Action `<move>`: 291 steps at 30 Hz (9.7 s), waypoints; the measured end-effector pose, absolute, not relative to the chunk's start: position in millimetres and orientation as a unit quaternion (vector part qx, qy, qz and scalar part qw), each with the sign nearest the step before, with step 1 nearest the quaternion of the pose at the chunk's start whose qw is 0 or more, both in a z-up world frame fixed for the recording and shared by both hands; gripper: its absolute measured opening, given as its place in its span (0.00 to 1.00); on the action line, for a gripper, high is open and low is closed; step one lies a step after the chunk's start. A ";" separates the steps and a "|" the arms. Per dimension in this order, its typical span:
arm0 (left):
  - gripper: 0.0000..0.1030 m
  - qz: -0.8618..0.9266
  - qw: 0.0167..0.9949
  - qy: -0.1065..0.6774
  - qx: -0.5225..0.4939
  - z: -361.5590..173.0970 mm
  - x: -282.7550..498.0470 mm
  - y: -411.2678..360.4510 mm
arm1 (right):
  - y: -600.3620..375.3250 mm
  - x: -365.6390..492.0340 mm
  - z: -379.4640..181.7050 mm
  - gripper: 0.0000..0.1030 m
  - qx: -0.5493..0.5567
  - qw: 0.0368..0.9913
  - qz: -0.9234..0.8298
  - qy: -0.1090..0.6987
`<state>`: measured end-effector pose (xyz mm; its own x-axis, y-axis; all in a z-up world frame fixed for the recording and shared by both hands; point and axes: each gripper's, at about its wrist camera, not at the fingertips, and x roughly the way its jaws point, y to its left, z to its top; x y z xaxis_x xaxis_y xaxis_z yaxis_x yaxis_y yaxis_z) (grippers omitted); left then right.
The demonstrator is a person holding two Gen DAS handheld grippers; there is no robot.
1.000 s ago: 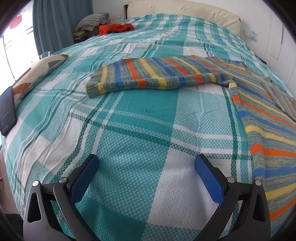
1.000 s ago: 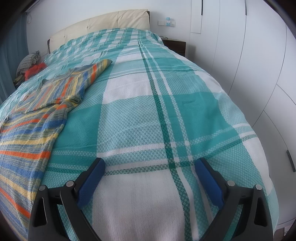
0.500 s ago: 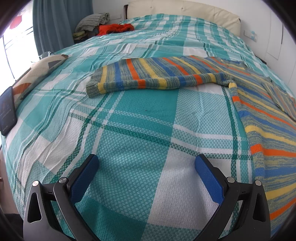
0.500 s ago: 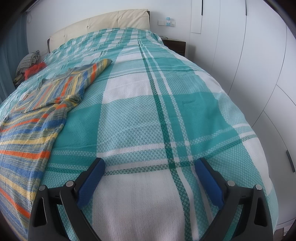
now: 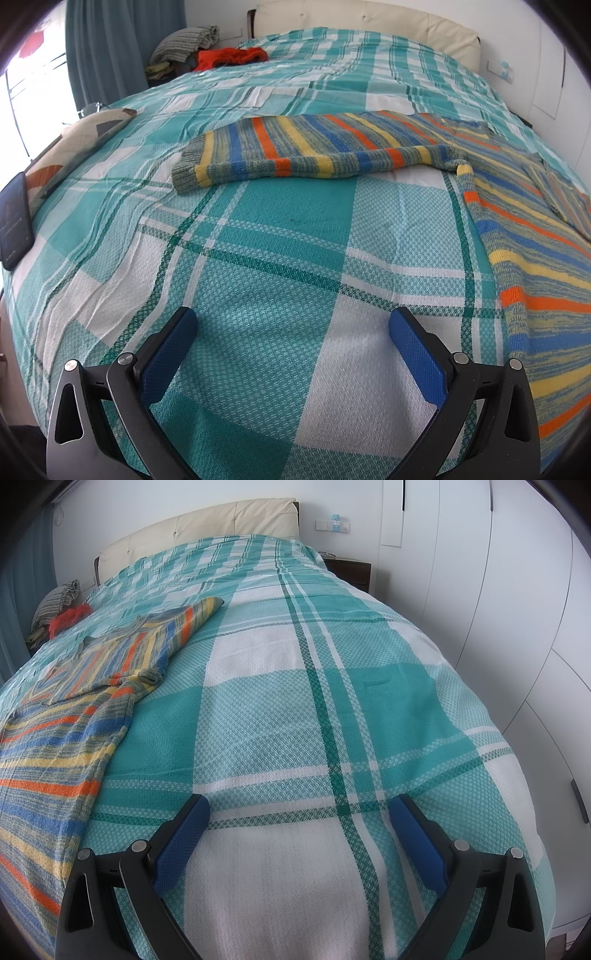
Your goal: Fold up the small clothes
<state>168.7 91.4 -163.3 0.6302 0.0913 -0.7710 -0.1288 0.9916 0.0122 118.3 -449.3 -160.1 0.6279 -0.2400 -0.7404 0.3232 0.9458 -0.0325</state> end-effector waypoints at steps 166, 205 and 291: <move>1.00 0.030 0.904 0.426 -0.033 -165.2 190.1 114.4 | -449.1 120.1 -162.0 0.98 0.030 0.897 -0.169 0.408; 1.00 0.031 0.904 0.426 -0.032 -165.5 190.2 113.6 | -448.5 120.2 -162.6 0.98 0.032 0.897 -0.169 0.407; 0.95 -0.006 0.872 0.478 -0.104 -126.2 168.4 127.2 | -456.2 131.2 -145.5 0.97 0.041 0.869 -0.139 0.473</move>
<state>168.4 127.2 -126.2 0.5428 -0.1091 -0.8327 -0.0893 0.9784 -0.1864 131.2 -456.2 -145.5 0.5140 -0.2030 -0.8334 0.2799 0.9581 -0.0608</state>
